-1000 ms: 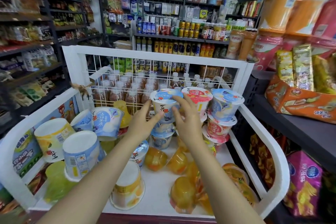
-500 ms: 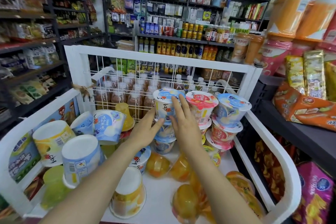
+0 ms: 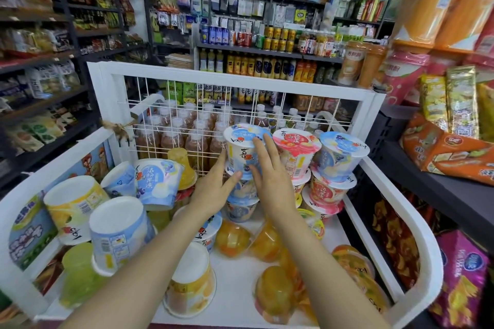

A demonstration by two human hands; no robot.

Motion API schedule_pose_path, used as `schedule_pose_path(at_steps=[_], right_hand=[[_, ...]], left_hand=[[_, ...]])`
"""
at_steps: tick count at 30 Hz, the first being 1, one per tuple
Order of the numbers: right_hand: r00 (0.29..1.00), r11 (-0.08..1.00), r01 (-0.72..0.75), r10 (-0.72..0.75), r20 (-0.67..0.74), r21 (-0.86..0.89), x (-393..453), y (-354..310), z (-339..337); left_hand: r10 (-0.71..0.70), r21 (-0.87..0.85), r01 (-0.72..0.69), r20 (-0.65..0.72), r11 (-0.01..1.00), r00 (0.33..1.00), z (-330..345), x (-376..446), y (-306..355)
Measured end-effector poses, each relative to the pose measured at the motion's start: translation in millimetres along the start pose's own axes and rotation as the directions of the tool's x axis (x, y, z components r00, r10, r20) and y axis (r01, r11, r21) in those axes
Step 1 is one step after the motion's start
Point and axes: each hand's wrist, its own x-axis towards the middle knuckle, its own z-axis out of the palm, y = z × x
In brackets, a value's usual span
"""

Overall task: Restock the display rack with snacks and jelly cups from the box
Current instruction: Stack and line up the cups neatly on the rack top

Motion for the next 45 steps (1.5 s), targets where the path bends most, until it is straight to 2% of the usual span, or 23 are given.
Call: schedule_pose_path(at_steps=[4,8,10,12,15,19,23,25,27,30,34,37,39,42,43,45], right_hand=[[1.0,0.994,-0.019,0.017,0.019,0.106,-1.2,-6.3,-12.7],[0.999,0.987,-0.017,0.011,0.036,0.159,-18.4,-17.5,-32.7],[0.997,0.972,-0.065,0.054,0.057,0.225,-36.8,-26.2,-35.3],[0.981,0.925,-0.174,0.132,0.143,0.337,-57.5,-38.5,-30.1],[0.924,0.822,-0.348,0.218,0.315,0.451,-84.5,-61.2,-19.3],[0.841,0.771,-0.411,0.115,0.528,0.487,-112.4,-76.6,-8.9],[0.733,0.657,-0.571,0.139,0.666,0.492,-134.3,-81.4,-6.6],[0.707,0.66,-0.579,0.115,0.697,0.478,-142.5,-82.0,-7.2],[0.705,0.716,-0.541,0.1,0.702,0.442,-148.0,-84.1,-7.4],[0.762,0.756,-0.508,0.172,0.624,0.412,-153.9,-86.7,-7.0],[0.815,0.858,-0.438,0.251,0.523,0.271,-154.3,-75.0,-25.7],[0.804,0.894,-0.415,0.272,0.53,0.171,-153.3,-65.2,-44.0],[0.785,0.897,-0.422,0.289,0.548,0.132,-149.0,-64.2,-50.8],[0.82,0.91,-0.385,0.26,0.51,0.154,-133.7,-65.1,-49.9],[0.826,0.907,-0.383,0.251,0.505,0.176,-126.4,-66.1,-46.8],[0.816,0.88,-0.419,0.255,0.519,0.225,-111.1,-65.7,-34.9]], left_hand=[[0.012,-0.016,-0.011,0.024,1.0,1.0,-7.3,-4.2,7.4],[-0.034,0.008,0.034,-0.019,0.999,0.999,-23.1,-37.0,24.3],[0.009,0.058,-0.004,-0.086,0.998,0.996,-29.5,-67.1,24.7],[0.062,0.123,-0.046,-0.127,0.991,0.99,-33.1,-100.0,19.4],[0.088,0.19,-0.068,-0.101,0.979,0.991,-32.3,-140.2,5.7],[0.1,0.253,-0.091,-0.023,0.963,0.995,-24.9,-168.5,-20.5],[-0.011,0.158,0.015,-0.023,0.987,1.0,-23.5,-188.7,-28.7],[-0.028,0.109,0.037,-0.083,0.993,0.996,-22.9,-200.1,-26.6],[-0.073,0.046,0.078,-0.104,0.996,0.992,-22.6,-208.7,-25.4],[-0.108,-0.058,0.104,-0.074,0.993,0.991,-20.3,-214.5,-27.2],[-0.041,-0.185,0.057,0.088,0.981,0.995,-10.2,-212.3,-22.9],[-0.057,-0.277,0.102,0.165,0.955,0.985,-10.8,-201.7,-22.3],[-0.06,-0.32,0.092,0.11,0.943,0.992,-19.9,-192.8,-21.0],[-0.005,-0.167,-0.008,-0.073,0.986,0.997,-31.0,-177.0,-19.6],[0.017,-0.082,-0.024,-0.083,0.996,0.996,-32.9,-170.0,-18.7],[0.017,0.075,-0.015,-0.017,0.997,1.0,-31.9,-154.0,-20.4]])
